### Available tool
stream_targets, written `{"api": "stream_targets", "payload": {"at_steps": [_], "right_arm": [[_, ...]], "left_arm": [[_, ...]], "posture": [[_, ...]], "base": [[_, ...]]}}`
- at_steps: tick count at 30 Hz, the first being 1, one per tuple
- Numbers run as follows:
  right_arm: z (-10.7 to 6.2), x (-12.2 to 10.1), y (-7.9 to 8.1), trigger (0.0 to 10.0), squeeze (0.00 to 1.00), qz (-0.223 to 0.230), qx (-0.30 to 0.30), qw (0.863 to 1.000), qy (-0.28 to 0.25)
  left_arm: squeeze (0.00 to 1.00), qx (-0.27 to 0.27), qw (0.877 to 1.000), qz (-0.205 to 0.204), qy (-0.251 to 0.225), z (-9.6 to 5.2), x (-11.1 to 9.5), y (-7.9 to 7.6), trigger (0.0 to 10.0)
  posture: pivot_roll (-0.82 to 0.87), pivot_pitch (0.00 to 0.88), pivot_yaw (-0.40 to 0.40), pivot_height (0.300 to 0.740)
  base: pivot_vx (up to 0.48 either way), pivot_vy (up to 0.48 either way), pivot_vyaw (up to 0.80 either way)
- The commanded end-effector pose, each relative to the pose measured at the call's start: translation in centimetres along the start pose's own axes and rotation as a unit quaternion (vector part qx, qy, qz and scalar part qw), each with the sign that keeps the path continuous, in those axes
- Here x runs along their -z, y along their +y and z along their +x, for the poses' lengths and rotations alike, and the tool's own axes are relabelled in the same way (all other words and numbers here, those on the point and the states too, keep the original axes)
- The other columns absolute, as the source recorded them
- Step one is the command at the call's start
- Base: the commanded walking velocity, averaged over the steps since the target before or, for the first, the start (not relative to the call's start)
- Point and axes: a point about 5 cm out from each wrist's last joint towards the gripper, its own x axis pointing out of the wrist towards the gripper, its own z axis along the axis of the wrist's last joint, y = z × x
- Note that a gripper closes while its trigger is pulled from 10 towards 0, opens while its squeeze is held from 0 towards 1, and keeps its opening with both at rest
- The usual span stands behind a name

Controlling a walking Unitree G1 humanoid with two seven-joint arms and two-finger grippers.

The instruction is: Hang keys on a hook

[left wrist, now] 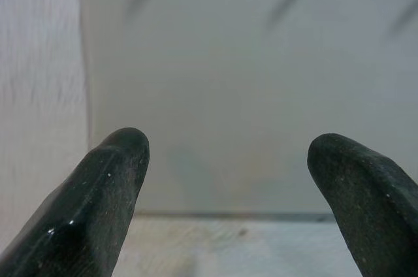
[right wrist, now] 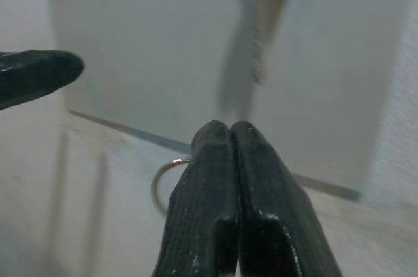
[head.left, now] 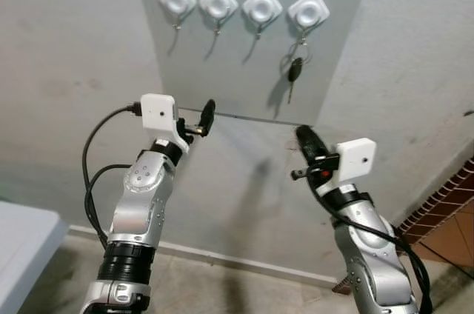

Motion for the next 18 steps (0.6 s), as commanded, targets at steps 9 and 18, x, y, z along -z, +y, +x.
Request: {"api": "stream_targets", "payload": {"at_steps": [9, 18], "right_arm": [[0.7, -2.9, 1.6, 10.0, 0.00, 0.023, -0.081, 0.996, -0.043], [1.1, -6.2, 2.8, 10.0, 0.00, 0.074, -0.140, 0.983, -0.089]], "left_arm": [[0.00, 0.084, 0.994, 0.031, -0.064, -0.8, -2.5, -2.4, 10.0], [0.00, 0.121, 0.988, 0.024, -0.092, -1.7, -4.0, -3.1, 10.0]], "posture": [[0.12, 0.071, 0.004, 0.740], [0.12, 0.076, -0.005, 0.740]], "base": [[0.000, 0.000, 0.00], [0.000, 0.000, 0.00]]}}
